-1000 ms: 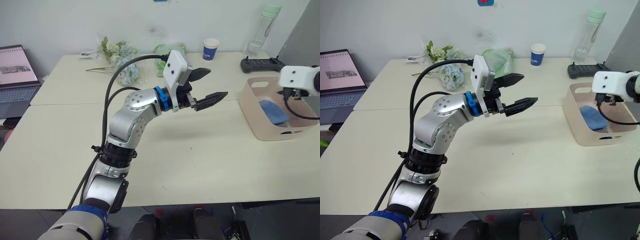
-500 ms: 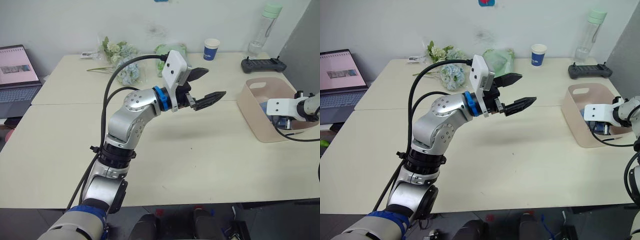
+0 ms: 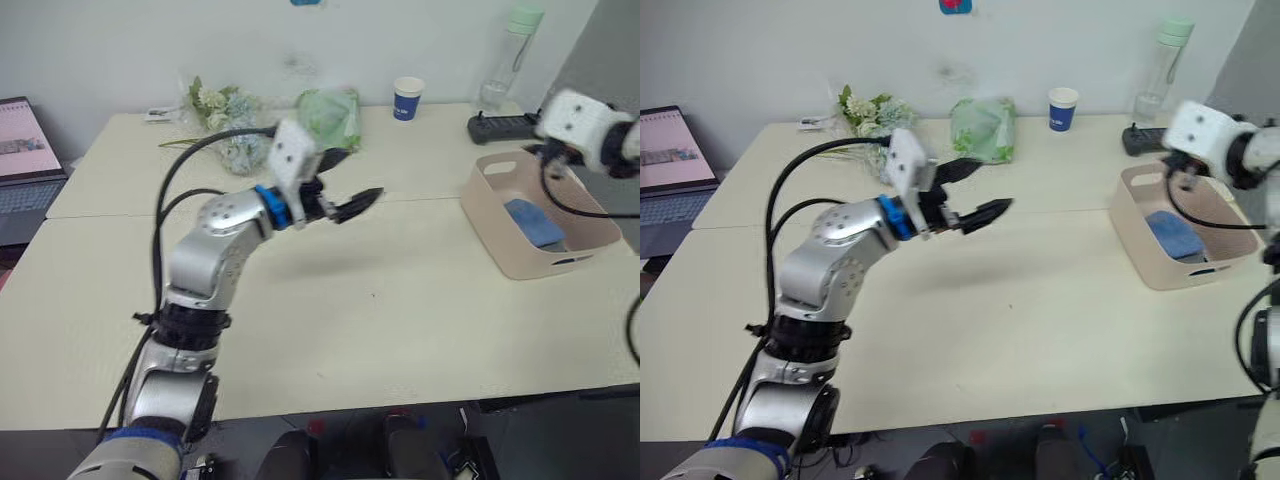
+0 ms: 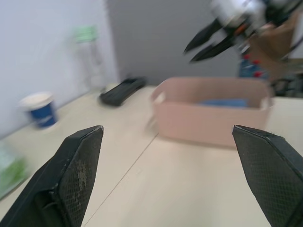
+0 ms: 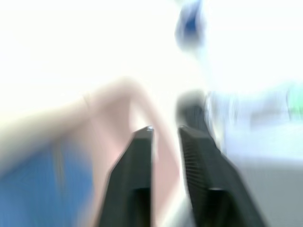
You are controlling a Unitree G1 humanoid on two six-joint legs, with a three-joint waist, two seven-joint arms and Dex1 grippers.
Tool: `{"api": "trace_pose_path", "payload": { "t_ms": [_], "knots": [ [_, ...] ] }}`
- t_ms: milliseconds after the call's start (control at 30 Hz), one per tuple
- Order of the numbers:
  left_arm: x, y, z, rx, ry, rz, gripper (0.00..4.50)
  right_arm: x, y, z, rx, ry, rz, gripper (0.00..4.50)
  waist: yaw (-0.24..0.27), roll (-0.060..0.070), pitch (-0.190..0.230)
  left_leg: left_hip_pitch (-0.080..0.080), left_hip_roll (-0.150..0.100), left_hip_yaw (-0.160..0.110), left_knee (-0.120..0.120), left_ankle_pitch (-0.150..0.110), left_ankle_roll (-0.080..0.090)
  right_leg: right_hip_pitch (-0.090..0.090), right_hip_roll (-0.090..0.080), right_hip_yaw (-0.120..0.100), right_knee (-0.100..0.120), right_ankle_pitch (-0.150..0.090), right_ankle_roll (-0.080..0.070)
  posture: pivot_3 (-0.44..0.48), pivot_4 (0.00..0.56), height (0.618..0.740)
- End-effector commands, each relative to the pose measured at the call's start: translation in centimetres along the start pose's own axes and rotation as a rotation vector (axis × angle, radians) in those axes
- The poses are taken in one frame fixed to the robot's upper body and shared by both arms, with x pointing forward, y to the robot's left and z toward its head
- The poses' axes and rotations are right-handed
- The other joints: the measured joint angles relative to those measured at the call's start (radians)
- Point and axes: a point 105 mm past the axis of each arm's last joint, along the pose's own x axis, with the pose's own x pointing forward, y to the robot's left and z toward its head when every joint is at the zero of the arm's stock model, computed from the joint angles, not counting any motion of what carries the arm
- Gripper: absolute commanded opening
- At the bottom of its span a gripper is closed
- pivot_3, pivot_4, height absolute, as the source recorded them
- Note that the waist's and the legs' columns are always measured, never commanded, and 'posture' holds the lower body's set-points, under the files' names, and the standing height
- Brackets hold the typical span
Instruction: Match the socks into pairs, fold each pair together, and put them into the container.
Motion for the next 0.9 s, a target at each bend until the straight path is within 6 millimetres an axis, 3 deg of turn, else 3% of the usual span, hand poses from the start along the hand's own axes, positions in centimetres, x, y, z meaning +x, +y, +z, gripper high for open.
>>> {"api": "trace_pose_path", "payload": {
  "t_ms": [33, 67, 133, 233, 333, 400, 600, 900],
  "knots": [
    [-3.5, 2.0, -1.3, 0.014, 0.011, 0.190, 4.50, 1.9, 3.7, 3.7, 0.217, -0.229, -0.038, 2.55, 0.004, -0.001, -0.002, -0.001, 0.000, -0.001, 0.001, 0.000, 0.000, -0.001, 0.000, 0.000, 0.000, 0.000, 0.000, 0.000, 0.150, 0.740],
    [-4.9, 2.3, -2.6, -0.004, 0.039, 0.262, 4.50, 2.7, 5.8, 4.4, 0.303, -0.285, -0.040, 2.85, 0.002, -0.001, -0.003, -0.002, 0.000, -0.002, 0.001, 0.000, 0.000, -0.001, 0.000, 0.000, -0.001, 0.000, 0.000, 0.000, 0.150, 0.740],
    [-6.4, 2.4, -3.8, -0.017, 0.064, 0.330, 4.50, 3.1, 7.7, 5.0, 0.389, -0.322, -0.051, 3.64, 0.006, -0.001, -0.002, -0.003, 0.000, -0.002, 0.001, 0.000, 0.000, -0.003, -0.001, 0.000, 0.000, 0.000, 0.000, 0.000, 0.150, 0.740],
    [-9.8, 1.4, -7.5, -0.063, 0.137, 0.484, 4.50, 4.3, 12.7, 3.3, 0.513, -0.288, -0.085, 4.48, 0.025, 0.000, -0.003, -0.008, -0.003, -0.004, 0.004, 0.000, 0.000, -0.006, -0.002, -0.001, 0.001, 0.000, 0.000, 0.000, 0.150, 0.740],
    [-12.4, 0.0, -9.8, -0.129, 0.184, 0.583, 4.50, 3.7, 17.2, 1.1, 0.584, -0.218, -0.094, 4.48, 0.038, -0.001, -0.004, -0.006, -0.005, -0.006, 0.006, -0.001, 0.001, -0.001, -0.003, 0.000, 0.000, 0.000, 0.000, 0.000, 0.150, 0.740],
    [-13.5, -1.2, -10.9, -0.208, 0.202, 0.614, 4.50, 2.5, 19.0, -0.5, 0.630, -0.164, -0.133, 4.48, 0.048, -0.001, -0.004, -0.006, -0.005, -0.006, 0.007, -0.001, 0.001, -0.001, -0.003, 0.000, 0.000, 0.001, 0.001, 0.000, 0.150, 0.740],
    [-15.9, -2.7, -12.2, -0.183, 0.294, 0.633, 4.50, -0.3, 20.6, -2.6, 0.658, -0.086, -0.194, 4.48, 0.043, -0.001, -0.005, 0.000, -0.005, -0.001, 0.005, -0.001, 0.002, 0.000, -0.002, 0.001, 0.003, 0.001, 0.001, 0.000, 0.150, 0.740],
    [-16.6, -2.2, -13.0, -0.146, 0.329, 0.670, 4.50, -0.1, 20.4, -1.9, 0.671, -0.096, -0.220, 4.48, 0.040, -0.001, -0.005, 0.006, -0.003, 0.002, 0.000, -0.001, 0.002, 0.004, 0.000, 0.002, 0.001, 0.001, 0.001, 0.000, 0.150, 0.740]
  ]
}}
